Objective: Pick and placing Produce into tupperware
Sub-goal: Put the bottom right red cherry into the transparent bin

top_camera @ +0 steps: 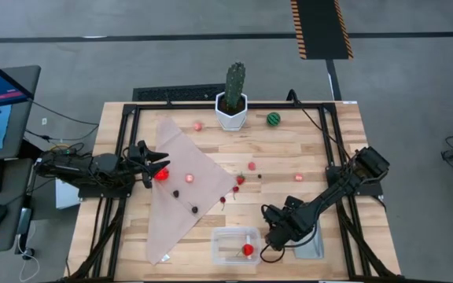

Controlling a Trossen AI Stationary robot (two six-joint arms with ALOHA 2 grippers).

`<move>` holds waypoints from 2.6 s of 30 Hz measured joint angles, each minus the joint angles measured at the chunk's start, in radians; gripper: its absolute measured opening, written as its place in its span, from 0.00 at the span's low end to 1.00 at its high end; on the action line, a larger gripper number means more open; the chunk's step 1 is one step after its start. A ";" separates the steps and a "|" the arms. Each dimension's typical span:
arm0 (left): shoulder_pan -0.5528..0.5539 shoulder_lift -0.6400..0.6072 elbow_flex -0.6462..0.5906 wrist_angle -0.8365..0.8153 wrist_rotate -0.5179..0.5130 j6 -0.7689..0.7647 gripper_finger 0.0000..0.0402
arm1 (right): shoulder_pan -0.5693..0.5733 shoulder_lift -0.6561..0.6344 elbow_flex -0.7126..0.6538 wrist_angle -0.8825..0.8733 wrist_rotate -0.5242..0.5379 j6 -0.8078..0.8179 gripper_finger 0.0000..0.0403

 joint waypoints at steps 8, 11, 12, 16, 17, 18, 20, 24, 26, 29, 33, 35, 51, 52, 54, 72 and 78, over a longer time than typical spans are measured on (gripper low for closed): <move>0.000 0.000 0.000 0.000 0.000 -0.008 0.37 | 0.000 0.005 0.000 0.002 0.001 0.000 0.40; 0.000 0.000 0.000 0.000 0.000 -0.008 0.37 | -0.004 0.032 -0.001 0.013 -0.001 -0.009 0.38; 0.000 0.000 0.000 0.000 0.000 -0.008 0.37 | -0.003 0.042 0.002 0.017 -0.005 -0.017 0.38; 0.000 0.000 0.000 0.000 0.000 -0.008 0.37 | -0.003 0.070 0.006 0.013 -0.013 -0.035 0.35; 0.000 0.000 0.000 0.000 0.001 -0.008 0.37 | -0.003 0.071 0.006 0.014 -0.013 -0.036 0.33; 0.000 0.000 0.000 0.000 0.001 -0.008 0.37 | -0.003 0.071 0.006 0.016 -0.013 -0.038 0.30; 0.000 0.000 0.000 0.000 0.000 -0.008 0.37 | -0.003 0.065 0.004 0.023 -0.013 -0.043 0.24; 0.000 0.000 0.000 0.000 -0.004 -0.008 0.37 | -0.004 0.049 0.001 0.018 0.002 -0.047 0.05; 0.000 0.000 0.000 0.000 -0.015 -0.013 0.37 | -0.006 0.049 0.002 0.014 0.010 -0.051 0.04; 0.000 0.000 0.000 0.000 -0.016 -0.015 0.37 | -0.013 0.050 0.001 0.009 0.012 -0.058 0.05; 0.000 0.000 0.000 0.000 -0.016 -0.016 0.37 | -0.023 0.050 0.001 0.004 0.015 -0.103 0.03; 0.000 0.000 0.000 0.000 -0.017 -0.016 0.37 | -0.031 0.053 0.010 -0.020 0.023 -0.113 0.03; 0.000 0.000 0.000 -0.002 -0.019 -0.019 0.37 | -0.093 0.007 0.153 -0.265 0.168 -0.237 0.03; 0.000 0.000 0.000 -0.002 -0.019 -0.019 0.37 | -0.092 -0.005 0.158 -0.274 0.170 -0.240 0.03; 0.000 0.002 0.000 -0.005 -0.019 -0.020 0.37 | -0.091 -0.033 0.180 -0.294 0.179 -0.257 0.03; 0.000 0.023 0.000 -0.005 -0.019 -0.030 0.37 | -0.036 -0.051 0.224 0.224 0.077 -0.439 0.04; 0.000 0.023 0.001 -0.005 -0.019 -0.035 0.37 | -0.037 -0.016 0.225 0.265 0.018 -0.438 0.04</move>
